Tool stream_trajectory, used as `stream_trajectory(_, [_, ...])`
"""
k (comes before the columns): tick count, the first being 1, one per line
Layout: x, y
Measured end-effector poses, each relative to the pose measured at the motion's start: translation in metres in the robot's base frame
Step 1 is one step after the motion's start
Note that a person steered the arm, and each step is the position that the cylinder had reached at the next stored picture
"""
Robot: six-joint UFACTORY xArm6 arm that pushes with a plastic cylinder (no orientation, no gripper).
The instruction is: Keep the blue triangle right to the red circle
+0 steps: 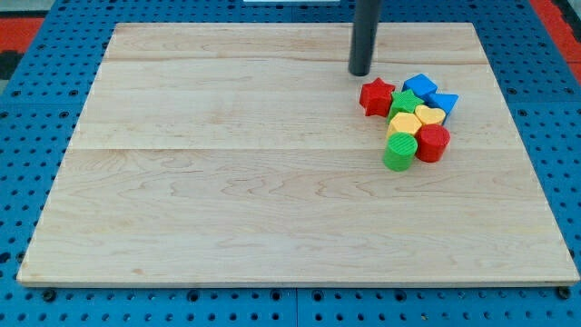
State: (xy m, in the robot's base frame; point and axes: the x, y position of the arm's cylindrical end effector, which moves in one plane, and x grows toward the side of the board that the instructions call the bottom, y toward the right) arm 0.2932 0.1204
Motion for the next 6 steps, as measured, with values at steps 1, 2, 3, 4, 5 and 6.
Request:
stream_trajectory(1, [0.013,0.074])
stream_trajectory(2, [0.062,0.095])
stream_trajectory(3, [0.105,0.101])
stream_trajectory(4, [0.124,0.107])
stream_trajectory(5, [0.126,0.079])
stream_trajectory(6, [0.127,0.106])
